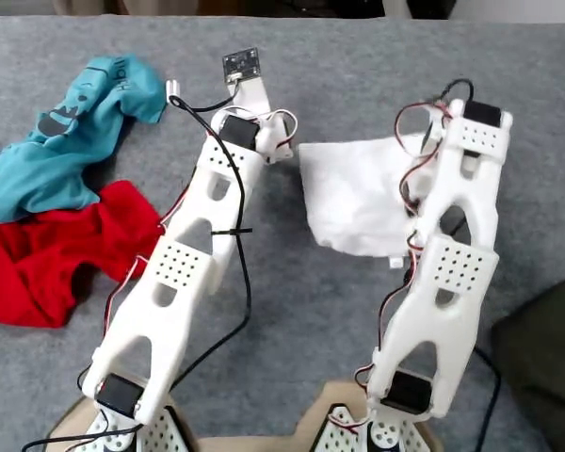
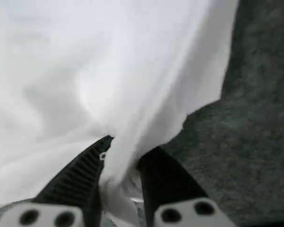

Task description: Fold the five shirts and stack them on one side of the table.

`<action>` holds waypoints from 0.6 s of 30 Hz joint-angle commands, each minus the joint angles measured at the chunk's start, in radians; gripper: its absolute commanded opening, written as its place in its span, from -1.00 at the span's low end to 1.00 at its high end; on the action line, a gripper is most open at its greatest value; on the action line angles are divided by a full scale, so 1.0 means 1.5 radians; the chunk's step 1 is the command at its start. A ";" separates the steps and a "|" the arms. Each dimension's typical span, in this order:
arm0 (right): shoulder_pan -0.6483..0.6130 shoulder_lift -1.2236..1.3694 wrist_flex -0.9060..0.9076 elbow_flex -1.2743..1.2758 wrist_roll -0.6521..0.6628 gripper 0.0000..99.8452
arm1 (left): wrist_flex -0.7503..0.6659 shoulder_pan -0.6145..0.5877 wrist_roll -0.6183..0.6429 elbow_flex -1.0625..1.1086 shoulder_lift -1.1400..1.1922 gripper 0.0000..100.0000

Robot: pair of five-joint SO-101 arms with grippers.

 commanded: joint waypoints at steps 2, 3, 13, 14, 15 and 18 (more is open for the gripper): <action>0.043 -0.081 0.011 -0.050 -0.018 -0.99 | -0.004 -0.004 0.003 -0.027 -0.011 -0.96; 0.060 -0.098 0.011 -0.043 -0.018 -0.99 | -0.004 -0.004 0.003 -0.027 -0.011 -0.96; 0.280 -0.300 0.011 0.153 0.082 -0.99 | -0.004 -0.004 0.003 -0.027 -0.011 -0.96; 0.303 -0.322 0.011 0.175 0.096 -0.99 | -0.004 -0.004 0.003 -0.027 -0.011 -0.96; 0.327 -0.343 0.011 0.197 0.108 -0.99 | -0.005 -0.004 0.003 -0.027 -0.011 -0.96; 0.398 -0.400 0.011 0.248 0.145 -0.99 | -0.005 -0.004 0.003 -0.027 -0.011 -0.96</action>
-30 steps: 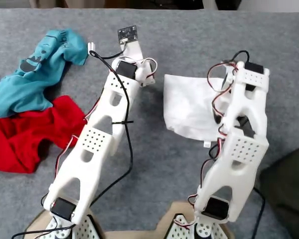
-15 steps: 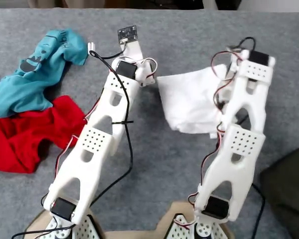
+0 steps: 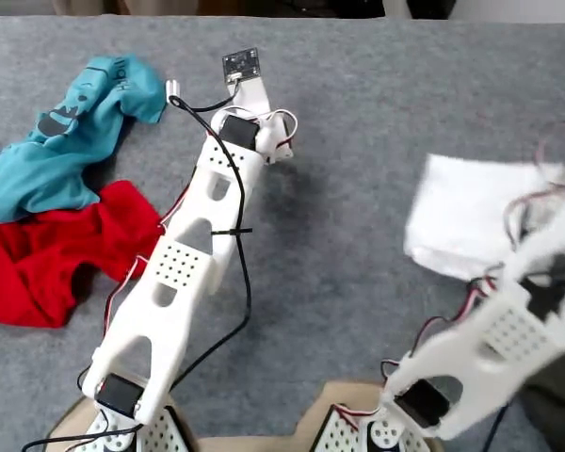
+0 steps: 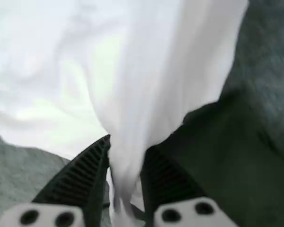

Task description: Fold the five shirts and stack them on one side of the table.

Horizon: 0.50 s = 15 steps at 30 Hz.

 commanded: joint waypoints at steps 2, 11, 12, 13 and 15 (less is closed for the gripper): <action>0.119 -0.129 0.011 0.052 0.054 -0.99 | -0.005 -0.004 0.003 -0.027 -0.011 -0.96; 0.352 -0.209 0.012 0.073 0.165 -0.99 | -0.004 -0.004 0.003 -0.027 -0.011 -0.96; 0.375 -0.209 0.012 0.073 0.179 -0.99 | -0.004 -0.003 0.003 -0.027 -0.011 -0.96; 0.398 -0.207 0.012 0.073 0.192 -0.99 | -0.004 -0.003 0.003 -0.027 -0.011 -0.96; 0.435 -0.206 0.012 0.080 0.221 -0.99 | -0.004 -0.003 0.003 -0.027 -0.011 -0.96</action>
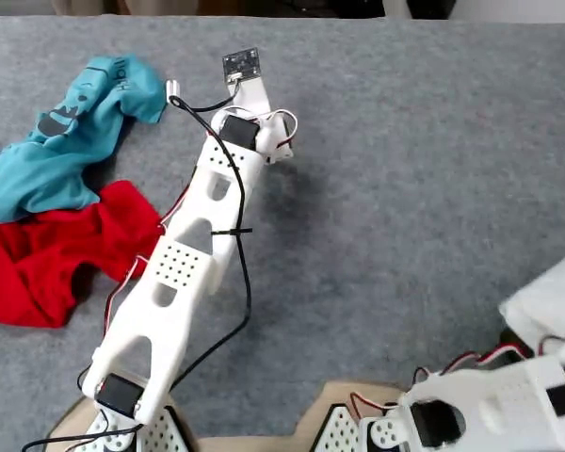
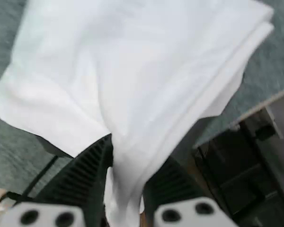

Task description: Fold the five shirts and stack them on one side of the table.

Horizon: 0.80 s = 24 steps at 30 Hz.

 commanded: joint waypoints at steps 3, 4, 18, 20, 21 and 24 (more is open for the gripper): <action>0.090 -0.046 0.009 0.038 0.072 -0.99 | -0.001 0.006 0.002 -0.027 -0.011 -0.96; 0.098 -0.046 0.007 0.046 0.079 -0.99 | -0.001 0.007 0.002 -0.027 -0.011 -0.96; 0.129 -0.069 0.004 0.062 0.146 -0.41 | 0.024 0.006 0.002 -0.032 -0.015 -0.79; 0.128 -0.093 0.008 0.062 0.160 -0.32 | 0.024 0.002 0.002 -0.033 -0.018 -0.78; 0.128 -0.108 0.008 0.065 0.164 -0.29 | 0.025 0.001 0.002 -0.033 -0.018 -0.78; 0.123 -0.163 0.009 0.073 0.166 -0.27 | 0.057 -0.012 0.001 -0.033 -0.046 -0.78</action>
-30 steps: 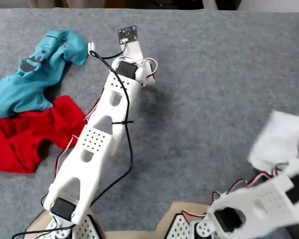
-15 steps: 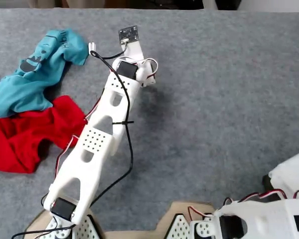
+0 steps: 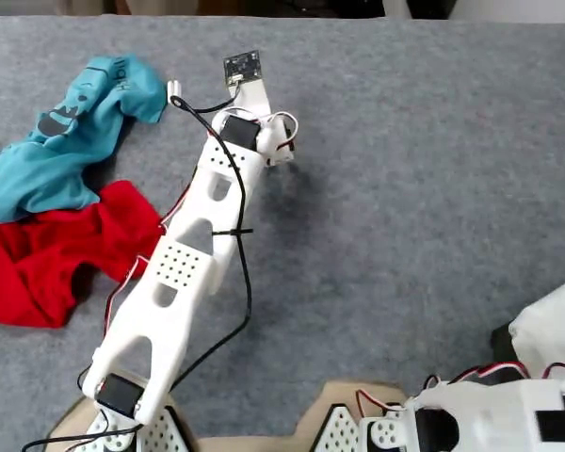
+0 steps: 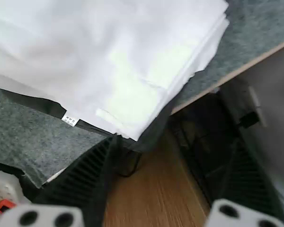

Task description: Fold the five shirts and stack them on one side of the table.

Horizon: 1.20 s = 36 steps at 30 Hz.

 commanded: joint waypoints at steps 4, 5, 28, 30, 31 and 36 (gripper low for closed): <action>-0.043 -0.170 0.012 0.049 0.005 -0.32 | 0.084 -0.059 -0.044 -0.033 -0.125 -0.79; -0.067 -0.195 0.012 0.069 0.003 -0.40 | 0.093 -0.077 -0.051 -0.033 -0.147 -0.79; -0.725 -0.400 0.012 0.319 -0.279 -0.94 | 0.065 -0.654 -0.369 0.007 -0.101 -0.64; -0.749 -0.400 0.012 0.319 -0.301 -0.94 | 0.061 -0.647 -0.371 0.001 -0.068 -0.73; -0.755 -0.400 0.012 0.319 -0.306 -0.94 | 0.061 -0.639 -0.371 0.000 -0.060 -0.81; -0.754 -0.400 0.013 0.321 -0.307 -0.94 | 0.107 -0.587 -0.363 -0.036 -0.075 -0.96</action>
